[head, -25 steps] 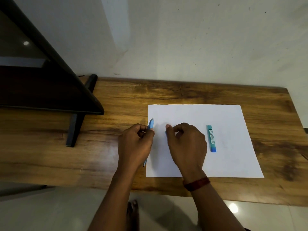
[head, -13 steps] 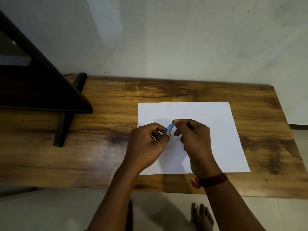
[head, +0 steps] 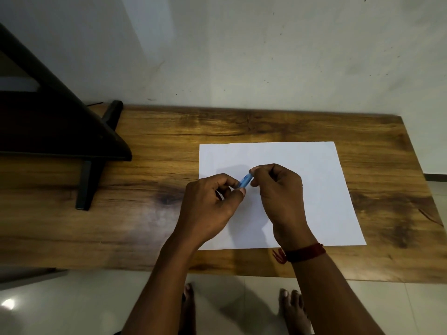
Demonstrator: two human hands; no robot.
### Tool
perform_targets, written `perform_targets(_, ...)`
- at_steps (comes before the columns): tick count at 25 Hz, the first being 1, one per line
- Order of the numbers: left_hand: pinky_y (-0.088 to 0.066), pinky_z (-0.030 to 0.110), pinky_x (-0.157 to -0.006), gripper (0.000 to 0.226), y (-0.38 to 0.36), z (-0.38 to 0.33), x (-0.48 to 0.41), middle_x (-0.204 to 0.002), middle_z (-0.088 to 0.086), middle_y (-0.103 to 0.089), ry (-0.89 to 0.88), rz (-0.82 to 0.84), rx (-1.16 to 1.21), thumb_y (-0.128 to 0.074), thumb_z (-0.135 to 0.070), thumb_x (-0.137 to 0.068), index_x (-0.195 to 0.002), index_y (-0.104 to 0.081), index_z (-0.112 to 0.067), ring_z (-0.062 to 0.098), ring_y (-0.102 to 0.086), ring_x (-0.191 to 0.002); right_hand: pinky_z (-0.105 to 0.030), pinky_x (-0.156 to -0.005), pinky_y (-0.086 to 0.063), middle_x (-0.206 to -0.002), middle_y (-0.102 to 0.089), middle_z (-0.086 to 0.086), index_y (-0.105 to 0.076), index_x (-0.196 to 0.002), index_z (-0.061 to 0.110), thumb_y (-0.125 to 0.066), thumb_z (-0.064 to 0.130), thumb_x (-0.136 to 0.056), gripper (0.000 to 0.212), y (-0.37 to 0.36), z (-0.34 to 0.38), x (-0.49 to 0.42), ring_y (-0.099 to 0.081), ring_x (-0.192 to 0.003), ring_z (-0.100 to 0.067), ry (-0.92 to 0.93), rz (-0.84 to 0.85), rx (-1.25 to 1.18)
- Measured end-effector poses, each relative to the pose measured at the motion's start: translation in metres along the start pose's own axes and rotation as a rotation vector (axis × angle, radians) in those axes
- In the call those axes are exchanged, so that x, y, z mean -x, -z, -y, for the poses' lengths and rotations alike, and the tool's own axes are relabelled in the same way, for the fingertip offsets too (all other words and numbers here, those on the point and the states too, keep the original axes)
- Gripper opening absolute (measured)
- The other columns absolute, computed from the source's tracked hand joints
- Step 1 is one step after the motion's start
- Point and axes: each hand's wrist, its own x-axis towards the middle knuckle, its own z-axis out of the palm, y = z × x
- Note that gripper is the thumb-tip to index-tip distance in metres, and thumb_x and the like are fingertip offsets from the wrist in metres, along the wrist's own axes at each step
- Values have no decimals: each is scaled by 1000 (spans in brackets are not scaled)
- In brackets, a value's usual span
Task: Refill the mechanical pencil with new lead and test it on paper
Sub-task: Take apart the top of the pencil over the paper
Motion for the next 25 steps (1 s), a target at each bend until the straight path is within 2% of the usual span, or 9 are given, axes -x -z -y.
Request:
perform_targets(5,-42,14,-56,9,6,4,0,-73,-19,-62,0,-11,-5,-68,-35,-83,-88,-71,-28,-2,-59,-72,-28,-80,-49,-85,-71,2,-72,-86,9,-58,23,-91,21,-6,0,1,-64,-86,-11,6,18,46)
perform_targets(7,-41,14,-55,9,8,6,1,-72,-19,-62,-3,-12,-9,-68,-34,-83,-88,-71,-28,-1,-59,-70,-25,-80,-48,-84,-71,4,-72,-86,11,-58,24,-92,21,-8,0,2,-64,-86,-11,24,28,60)
perform_targets(11,-43,17,-56,8,11,9,1,-71,-19,-62,13,-21,-22,-68,-35,-83,-87,-71,-29,3,-59,-65,-2,-59,-41,-79,-67,8,-70,-87,16,-56,28,-94,20,-12,-2,2,-60,-77,-2,65,56,140)
perform_targets(14,-44,17,-56,8,13,11,1,-71,-18,-63,14,-19,-38,-68,-35,-83,-87,-71,-28,4,-60,-66,7,-59,-34,-80,-63,11,-67,-90,14,-51,28,-97,22,-15,-4,2,-54,-77,14,72,88,168)
perform_targets(16,-43,16,-57,9,14,13,2,-73,-16,-64,12,-18,-45,-68,-34,-83,-87,-72,-27,5,-60,-67,0,-62,-39,-82,-63,13,-66,-94,14,-48,30,-98,24,-13,-5,-1,-57,-80,10,53,82,157)
perform_targets(18,-42,15,-57,9,14,14,2,-73,-17,-63,22,-24,-47,-68,-34,-83,-87,-72,-27,4,-60,-68,-17,-76,-43,-83,-65,11,-66,-94,17,-50,34,-97,24,-10,-5,-4,-60,-84,-2,32,65,147)
perform_targets(20,-43,15,-56,8,14,14,2,-72,-20,-62,29,-33,-49,-68,-35,-83,-87,-71,-29,3,-60,-67,-29,-83,-47,-81,-68,9,-69,-92,19,-53,37,-95,24,-7,-4,-6,-61,-86,-8,16,79,134)
perform_targets(25,-43,17,-58,7,15,12,1,-72,-21,-61,10,-37,-60,-68,-34,-83,-87,-71,-30,4,-60,-67,-39,-86,-50,-78,-71,7,-73,-81,19,-62,36,-90,21,-8,0,-2,-63,-86,-12,8,133,124)
